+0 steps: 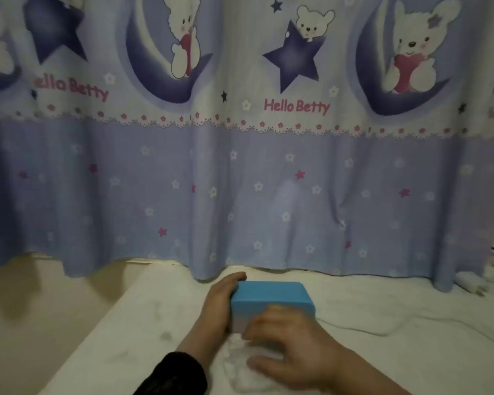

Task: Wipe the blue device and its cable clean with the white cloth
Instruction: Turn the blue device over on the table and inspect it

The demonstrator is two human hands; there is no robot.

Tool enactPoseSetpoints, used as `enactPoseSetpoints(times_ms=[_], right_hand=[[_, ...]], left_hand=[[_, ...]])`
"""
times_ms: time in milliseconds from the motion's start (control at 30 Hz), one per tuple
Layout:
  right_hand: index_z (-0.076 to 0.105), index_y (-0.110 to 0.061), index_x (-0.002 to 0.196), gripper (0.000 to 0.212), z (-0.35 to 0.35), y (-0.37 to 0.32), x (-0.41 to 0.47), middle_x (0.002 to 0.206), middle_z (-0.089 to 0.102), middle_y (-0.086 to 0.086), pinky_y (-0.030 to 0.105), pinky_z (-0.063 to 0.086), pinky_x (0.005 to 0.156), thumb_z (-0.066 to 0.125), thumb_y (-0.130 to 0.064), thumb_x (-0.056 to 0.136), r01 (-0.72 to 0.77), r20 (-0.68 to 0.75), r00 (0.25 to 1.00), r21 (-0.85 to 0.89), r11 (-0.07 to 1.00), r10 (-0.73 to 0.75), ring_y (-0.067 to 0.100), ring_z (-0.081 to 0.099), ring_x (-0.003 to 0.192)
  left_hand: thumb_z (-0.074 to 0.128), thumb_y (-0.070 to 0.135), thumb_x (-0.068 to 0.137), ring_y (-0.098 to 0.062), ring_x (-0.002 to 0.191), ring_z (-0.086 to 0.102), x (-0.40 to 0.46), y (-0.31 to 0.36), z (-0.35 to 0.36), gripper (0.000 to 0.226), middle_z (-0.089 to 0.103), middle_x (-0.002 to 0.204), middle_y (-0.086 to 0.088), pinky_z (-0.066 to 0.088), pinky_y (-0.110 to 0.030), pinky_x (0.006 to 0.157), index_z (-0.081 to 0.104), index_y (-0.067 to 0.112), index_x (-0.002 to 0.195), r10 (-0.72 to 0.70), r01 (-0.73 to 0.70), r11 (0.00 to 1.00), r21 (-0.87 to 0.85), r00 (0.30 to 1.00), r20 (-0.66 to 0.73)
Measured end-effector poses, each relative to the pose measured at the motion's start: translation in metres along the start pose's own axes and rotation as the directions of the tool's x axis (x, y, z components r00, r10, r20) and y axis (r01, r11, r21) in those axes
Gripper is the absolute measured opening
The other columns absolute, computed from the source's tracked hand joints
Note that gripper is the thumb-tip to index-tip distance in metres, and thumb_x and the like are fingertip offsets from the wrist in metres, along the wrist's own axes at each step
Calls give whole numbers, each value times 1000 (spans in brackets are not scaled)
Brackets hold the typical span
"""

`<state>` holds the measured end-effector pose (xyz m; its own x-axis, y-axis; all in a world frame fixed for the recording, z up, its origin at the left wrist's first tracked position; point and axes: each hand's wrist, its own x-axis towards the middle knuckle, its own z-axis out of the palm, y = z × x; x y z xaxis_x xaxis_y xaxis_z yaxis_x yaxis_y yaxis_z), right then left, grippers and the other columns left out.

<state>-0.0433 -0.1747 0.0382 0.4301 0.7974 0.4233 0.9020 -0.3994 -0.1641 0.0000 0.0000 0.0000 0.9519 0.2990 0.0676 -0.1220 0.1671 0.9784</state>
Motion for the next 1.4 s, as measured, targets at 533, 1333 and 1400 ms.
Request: enactPoseSetpoints(times_ms=[533, 1333, 1400], right_hand=[[71, -22, 102, 28, -12, 13, 21, 104, 71, -11, 8, 41, 86, 55, -12, 82, -108, -55, 991, 231, 967, 124, -1, 61, 96], [63, -20, 110, 46, 15, 24, 63, 107, 68, 6, 39, 49, 79, 27, -37, 87, -73, 51, 995, -292, 954, 91, 27, 60, 95], [66, -18, 104, 49, 14, 15, 61, 106, 69, 3, 36, 49, 78, 25, -38, 85, -6, 68, 997, -224, 975, 22, 24, 61, 94]], left_hand=[[39, -10, 38, -29, 96, 58, 1, 9, -27, 79, 59, 112, -17, 44, -30, 81, 52, 3, 115, -132, 176, 978, -110, 936, 326], [66, -4, 53, -6, 80, 63, 1, 11, -31, 53, 65, 91, -3, 50, -16, 71, 57, 4, 105, -29, -123, 948, 295, 886, 463], [66, -1, 51, -5, 83, 64, 3, 9, -32, 62, 65, 96, -4, 50, -17, 76, 55, 5, 112, -19, -134, 944, 302, 891, 453]])
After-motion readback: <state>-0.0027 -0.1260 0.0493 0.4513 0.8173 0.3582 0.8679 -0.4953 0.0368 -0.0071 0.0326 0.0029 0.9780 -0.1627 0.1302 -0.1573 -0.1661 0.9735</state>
